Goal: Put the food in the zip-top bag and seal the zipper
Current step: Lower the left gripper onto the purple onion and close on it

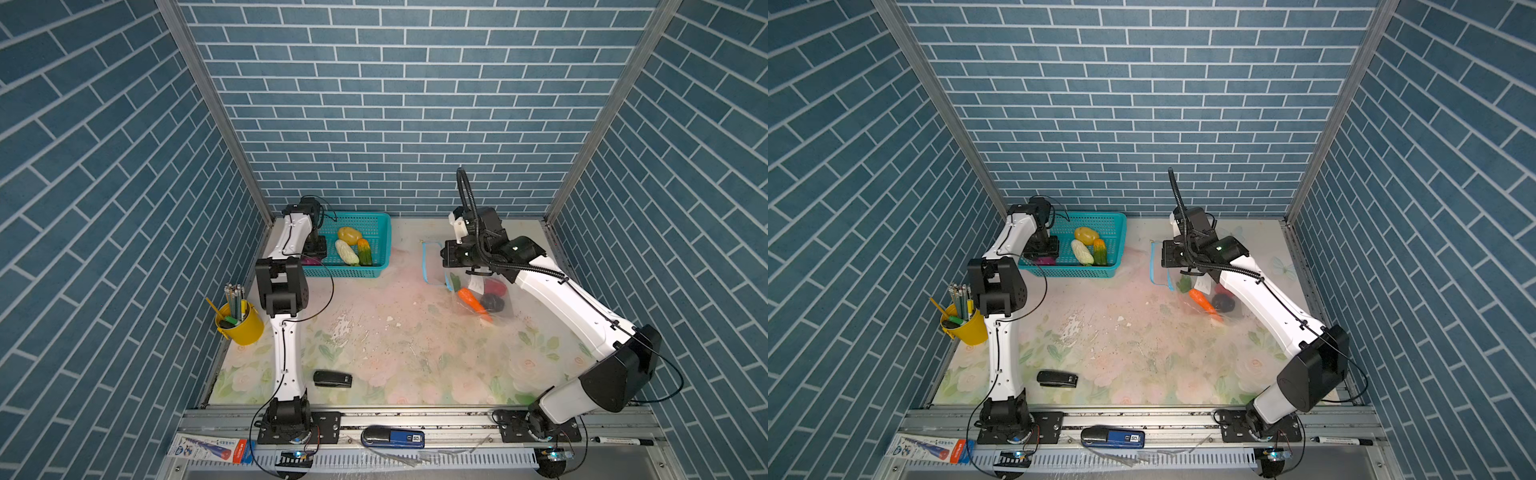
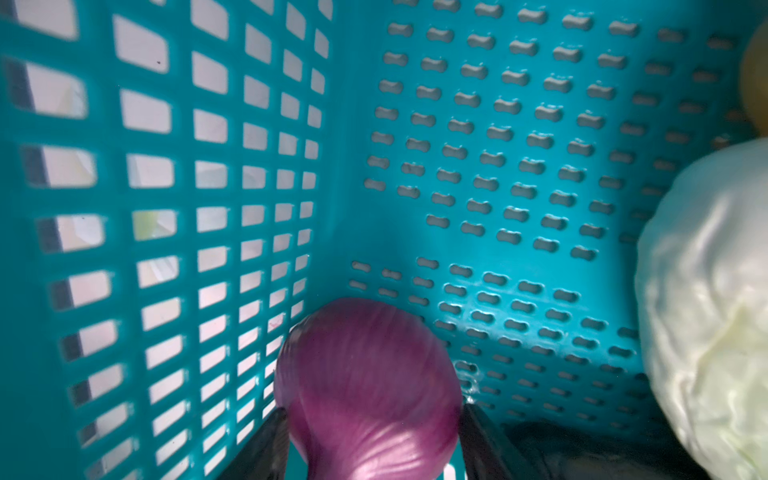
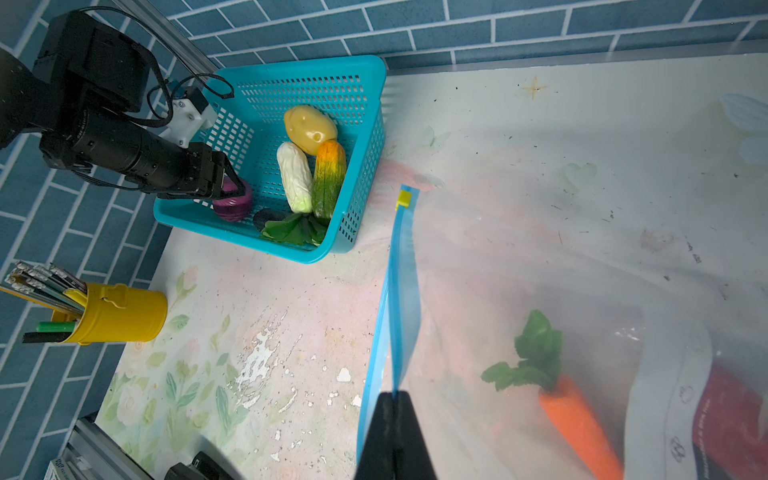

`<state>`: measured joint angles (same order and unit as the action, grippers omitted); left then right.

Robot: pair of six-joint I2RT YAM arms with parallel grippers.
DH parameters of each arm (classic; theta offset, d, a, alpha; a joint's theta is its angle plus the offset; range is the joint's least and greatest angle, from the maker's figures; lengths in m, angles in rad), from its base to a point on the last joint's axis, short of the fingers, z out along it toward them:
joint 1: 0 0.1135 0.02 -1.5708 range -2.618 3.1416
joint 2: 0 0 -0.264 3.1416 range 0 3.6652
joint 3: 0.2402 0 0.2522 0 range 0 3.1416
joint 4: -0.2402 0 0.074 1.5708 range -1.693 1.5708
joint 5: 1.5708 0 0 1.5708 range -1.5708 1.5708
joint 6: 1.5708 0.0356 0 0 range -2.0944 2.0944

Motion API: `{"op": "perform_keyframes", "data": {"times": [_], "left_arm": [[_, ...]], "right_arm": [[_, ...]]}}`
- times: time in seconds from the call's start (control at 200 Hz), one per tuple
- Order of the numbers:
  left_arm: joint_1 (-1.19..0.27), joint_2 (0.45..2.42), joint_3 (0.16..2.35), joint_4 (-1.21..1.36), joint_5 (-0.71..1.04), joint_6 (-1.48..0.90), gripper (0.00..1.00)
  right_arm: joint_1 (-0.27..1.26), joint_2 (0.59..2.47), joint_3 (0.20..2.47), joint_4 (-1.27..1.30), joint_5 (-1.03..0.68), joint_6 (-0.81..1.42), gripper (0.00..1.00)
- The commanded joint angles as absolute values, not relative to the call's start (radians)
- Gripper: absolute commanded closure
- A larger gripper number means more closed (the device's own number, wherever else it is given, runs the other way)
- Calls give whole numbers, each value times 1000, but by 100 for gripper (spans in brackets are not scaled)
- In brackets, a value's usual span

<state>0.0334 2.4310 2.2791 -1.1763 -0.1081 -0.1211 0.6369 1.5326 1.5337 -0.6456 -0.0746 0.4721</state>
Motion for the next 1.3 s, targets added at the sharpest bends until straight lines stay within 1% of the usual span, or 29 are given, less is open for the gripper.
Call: {"op": "perform_keyframes", "data": {"times": [0.0, 0.13, 0.23, 0.335, 0.45, 0.585, 0.935, 1.295], "left_arm": [[37, 2490, 2284, -1207, -54, -120, 33], [37, 2498, 2295, -1207, -45, -120, 32], [37, 2507, 2311, -1212, -39, -121, 27], [37, 2520, 2339, -1222, -2, -133, 25], [37, 2519, 2353, -1220, 46, -153, 26], [38, 2511, 2361, -1222, 44, -156, 29], [37, 2511, 2368, -1253, 67, -139, 22], [38, 2556, 2419, -1279, 68, -142, 23]], "right_arm": [[642, 1515, 1540, -654, -72, 470, 100], [644, 1518, 1544, -660, -72, 469, 100], [645, 1517, 1548, -664, -71, 469, 100], [645, 1517, 1552, -667, -69, 469, 100], [646, 1516, 1553, -669, -66, 468, 100], [646, 1512, 1550, -670, -63, 468, 100], [646, 1507, 1547, -668, -64, 468, 100], [646, 1491, 1529, -663, -51, 469, 100]]}}
